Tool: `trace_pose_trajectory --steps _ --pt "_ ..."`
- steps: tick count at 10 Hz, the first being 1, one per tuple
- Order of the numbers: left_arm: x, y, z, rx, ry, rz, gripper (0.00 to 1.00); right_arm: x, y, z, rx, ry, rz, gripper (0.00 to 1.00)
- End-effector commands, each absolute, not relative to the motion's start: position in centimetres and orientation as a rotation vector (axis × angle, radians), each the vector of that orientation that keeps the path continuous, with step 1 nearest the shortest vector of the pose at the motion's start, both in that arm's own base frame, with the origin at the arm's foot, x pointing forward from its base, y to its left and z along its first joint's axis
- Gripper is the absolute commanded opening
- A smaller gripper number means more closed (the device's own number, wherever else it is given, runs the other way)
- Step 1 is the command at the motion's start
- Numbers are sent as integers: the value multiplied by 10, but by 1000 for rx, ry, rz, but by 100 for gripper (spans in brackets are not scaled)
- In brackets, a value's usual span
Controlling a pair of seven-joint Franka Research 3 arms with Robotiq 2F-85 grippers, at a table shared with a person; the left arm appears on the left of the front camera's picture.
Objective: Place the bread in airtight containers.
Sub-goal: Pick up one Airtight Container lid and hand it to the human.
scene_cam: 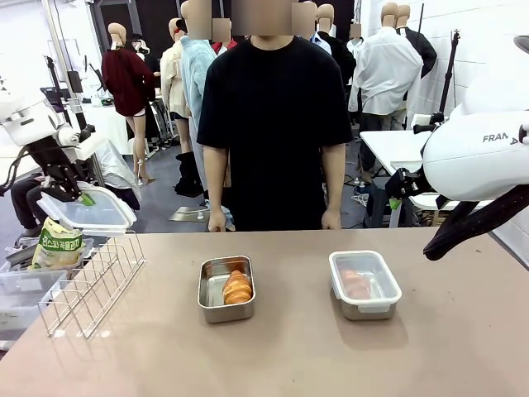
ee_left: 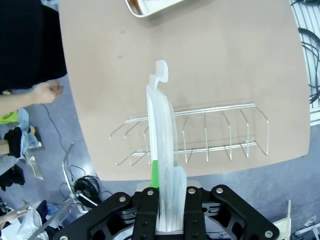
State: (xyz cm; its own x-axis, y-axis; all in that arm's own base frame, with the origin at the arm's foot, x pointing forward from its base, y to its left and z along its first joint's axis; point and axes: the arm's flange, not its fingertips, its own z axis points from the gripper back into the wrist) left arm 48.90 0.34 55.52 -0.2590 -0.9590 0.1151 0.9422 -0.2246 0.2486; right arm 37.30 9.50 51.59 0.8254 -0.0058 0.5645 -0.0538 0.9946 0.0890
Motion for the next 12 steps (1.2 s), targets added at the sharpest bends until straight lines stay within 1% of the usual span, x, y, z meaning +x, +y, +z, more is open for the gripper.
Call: trace_pose_trajectory --steps 1,2,4,5,8,9,11,12 --pt "494 -6 549 86 -408 -1853 0 373 96 516 104 -602 25 100" --pt "500 -21 548 102 -456 -1907 0 373 96 516 104 -602 25 100" --pt "509 -56 565 142 -574 -2002 0 373 96 516 104 -602 25 100" --pt "510 -76 579 213 -620 -2042 0 373 96 516 104 -602 25 100" --pt "493 -139 619 440 -737 -2148 0 373 96 516 104 -602 25 100" --pt "490 -154 626 477 -770 -2171 0 373 96 516 104 -602 25 100" --pt "491 -198 629 511 -840 -2269 0 373 96 516 104 -602 25 100" --pt "491 -220 629 477 -854 -2329 0 373 96 516 104 -602 25 100"
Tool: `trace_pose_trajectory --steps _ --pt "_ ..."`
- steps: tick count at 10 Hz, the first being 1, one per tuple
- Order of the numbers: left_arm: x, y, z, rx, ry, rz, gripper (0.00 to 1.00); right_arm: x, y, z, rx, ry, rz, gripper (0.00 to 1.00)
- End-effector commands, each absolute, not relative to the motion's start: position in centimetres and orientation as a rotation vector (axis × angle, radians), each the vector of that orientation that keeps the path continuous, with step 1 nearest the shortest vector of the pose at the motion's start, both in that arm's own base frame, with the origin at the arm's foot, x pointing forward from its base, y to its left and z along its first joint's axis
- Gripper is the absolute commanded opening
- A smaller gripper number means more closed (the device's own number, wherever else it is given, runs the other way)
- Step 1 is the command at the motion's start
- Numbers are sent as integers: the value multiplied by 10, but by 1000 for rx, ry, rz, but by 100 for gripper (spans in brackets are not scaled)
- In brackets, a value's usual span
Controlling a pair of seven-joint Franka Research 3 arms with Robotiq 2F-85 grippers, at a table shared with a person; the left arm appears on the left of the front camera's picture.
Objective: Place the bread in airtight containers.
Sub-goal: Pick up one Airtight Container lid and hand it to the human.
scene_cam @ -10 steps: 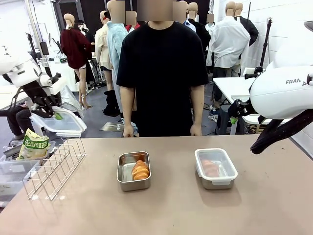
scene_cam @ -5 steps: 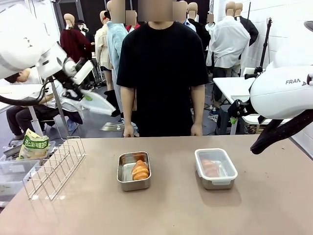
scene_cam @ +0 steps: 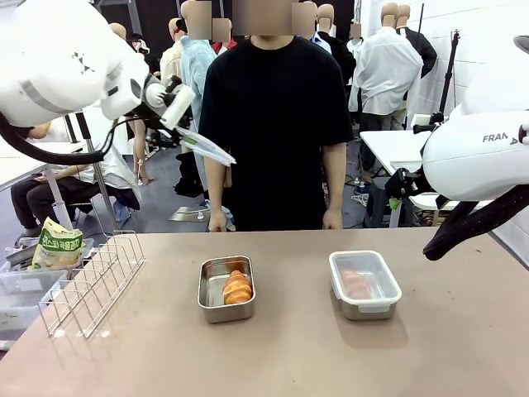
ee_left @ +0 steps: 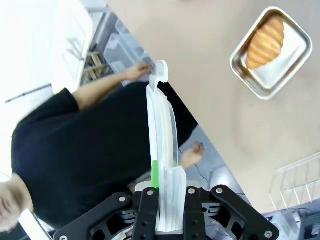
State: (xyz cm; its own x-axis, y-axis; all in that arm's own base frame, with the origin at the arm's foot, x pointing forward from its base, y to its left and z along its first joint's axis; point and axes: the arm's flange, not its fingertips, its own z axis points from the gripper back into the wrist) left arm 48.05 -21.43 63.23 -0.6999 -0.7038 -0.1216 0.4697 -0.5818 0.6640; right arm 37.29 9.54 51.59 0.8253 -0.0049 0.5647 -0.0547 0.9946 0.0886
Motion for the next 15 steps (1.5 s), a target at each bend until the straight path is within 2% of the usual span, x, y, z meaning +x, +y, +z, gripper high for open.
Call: trace_pose_trajectory --steps 1,6,9,10,15 --pt "491 -244 629 511 -877 -2359 0 373 96 516 104 -602 25 100" --pt "490 -309 618 549 -988 -2422 0 373 96 516 104 -602 25 100" --pt "504 -309 616 430 -978 -2415 0 373 96 516 104 -602 25 100" --pt "487 -319 611 529 -945 -2405 0 373 96 516 104 -602 25 100" --pt "487 -319 611 529 -945 -2405 0 373 96 516 104 -602 25 100"
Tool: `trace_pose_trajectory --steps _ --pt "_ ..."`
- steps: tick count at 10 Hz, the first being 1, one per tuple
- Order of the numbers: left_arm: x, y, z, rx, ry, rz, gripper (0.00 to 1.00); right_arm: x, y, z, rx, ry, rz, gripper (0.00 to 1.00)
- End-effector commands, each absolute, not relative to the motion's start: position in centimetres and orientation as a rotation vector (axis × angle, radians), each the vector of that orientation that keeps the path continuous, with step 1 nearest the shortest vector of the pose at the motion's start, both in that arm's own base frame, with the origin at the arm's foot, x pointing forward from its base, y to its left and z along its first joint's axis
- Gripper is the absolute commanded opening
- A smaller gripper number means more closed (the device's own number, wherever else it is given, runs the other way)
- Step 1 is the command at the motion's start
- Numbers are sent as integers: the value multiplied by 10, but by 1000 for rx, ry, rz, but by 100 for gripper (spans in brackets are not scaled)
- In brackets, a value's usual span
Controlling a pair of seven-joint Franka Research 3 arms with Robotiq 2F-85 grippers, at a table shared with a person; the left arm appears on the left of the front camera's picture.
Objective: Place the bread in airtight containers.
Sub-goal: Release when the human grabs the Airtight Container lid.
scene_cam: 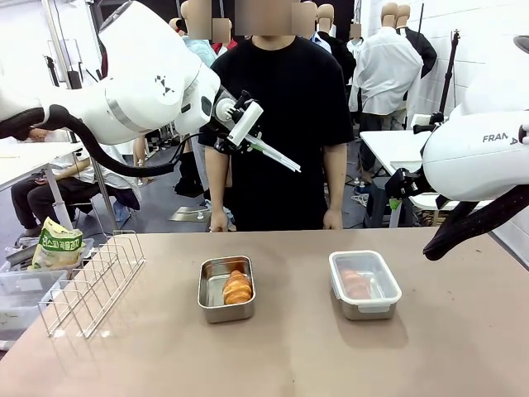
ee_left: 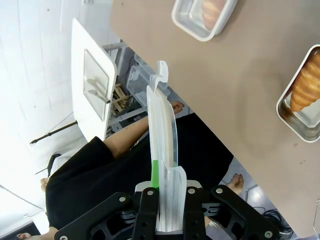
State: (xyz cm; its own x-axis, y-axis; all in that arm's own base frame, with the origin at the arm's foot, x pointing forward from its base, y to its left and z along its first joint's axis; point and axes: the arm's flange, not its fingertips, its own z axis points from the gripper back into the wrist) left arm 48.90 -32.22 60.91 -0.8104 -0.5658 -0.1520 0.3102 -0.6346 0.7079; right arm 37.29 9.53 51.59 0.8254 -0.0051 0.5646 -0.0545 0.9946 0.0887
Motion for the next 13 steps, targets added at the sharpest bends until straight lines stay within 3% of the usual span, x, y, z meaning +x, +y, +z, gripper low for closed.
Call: trace_pose_trajectory --steps 1,13 --pt "487 -319 611 529 -945 -2405 0 373 96 516 104 -602 25 100" --pt "487 -319 611 529 -945 -2405 0 373 96 516 104 -602 25 100"
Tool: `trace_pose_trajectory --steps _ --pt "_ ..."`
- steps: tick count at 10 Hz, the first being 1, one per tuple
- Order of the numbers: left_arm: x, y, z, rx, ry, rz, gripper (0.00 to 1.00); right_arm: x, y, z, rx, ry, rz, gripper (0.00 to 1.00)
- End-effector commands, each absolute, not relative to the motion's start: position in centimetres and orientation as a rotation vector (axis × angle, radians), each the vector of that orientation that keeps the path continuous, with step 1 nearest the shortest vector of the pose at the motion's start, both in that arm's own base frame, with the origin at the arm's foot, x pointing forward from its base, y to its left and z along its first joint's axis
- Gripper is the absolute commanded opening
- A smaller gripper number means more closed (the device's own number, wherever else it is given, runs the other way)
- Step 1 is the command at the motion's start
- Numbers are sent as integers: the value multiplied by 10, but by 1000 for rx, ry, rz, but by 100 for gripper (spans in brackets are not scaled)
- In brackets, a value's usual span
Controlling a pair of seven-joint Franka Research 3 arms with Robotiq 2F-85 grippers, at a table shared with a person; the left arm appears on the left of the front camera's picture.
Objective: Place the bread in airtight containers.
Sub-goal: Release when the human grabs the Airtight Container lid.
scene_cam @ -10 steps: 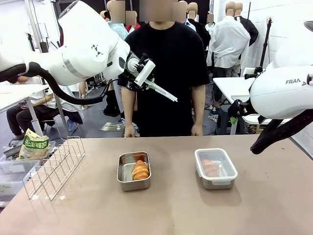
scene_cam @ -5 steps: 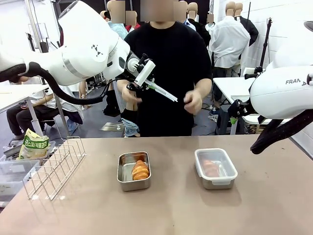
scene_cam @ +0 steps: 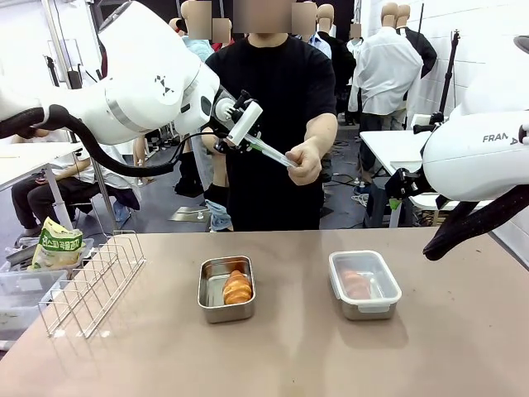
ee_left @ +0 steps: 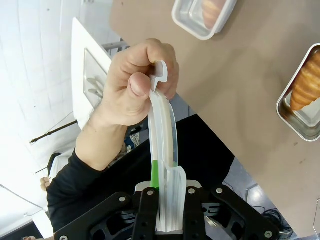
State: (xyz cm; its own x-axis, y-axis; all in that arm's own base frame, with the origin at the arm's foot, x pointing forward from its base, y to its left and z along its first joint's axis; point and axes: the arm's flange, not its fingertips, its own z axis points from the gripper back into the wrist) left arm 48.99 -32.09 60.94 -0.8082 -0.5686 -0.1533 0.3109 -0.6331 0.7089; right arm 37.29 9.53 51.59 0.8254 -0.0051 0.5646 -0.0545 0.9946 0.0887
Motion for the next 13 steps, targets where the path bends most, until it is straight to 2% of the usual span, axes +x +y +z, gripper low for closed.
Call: trace_pose_trajectory --steps 1,13 --pt "487 -319 611 529 -945 -2405 0 373 96 516 104 -602 25 100" --pt "490 -320 610 510 -954 -2406 0 373 96 516 104 -602 25 100"
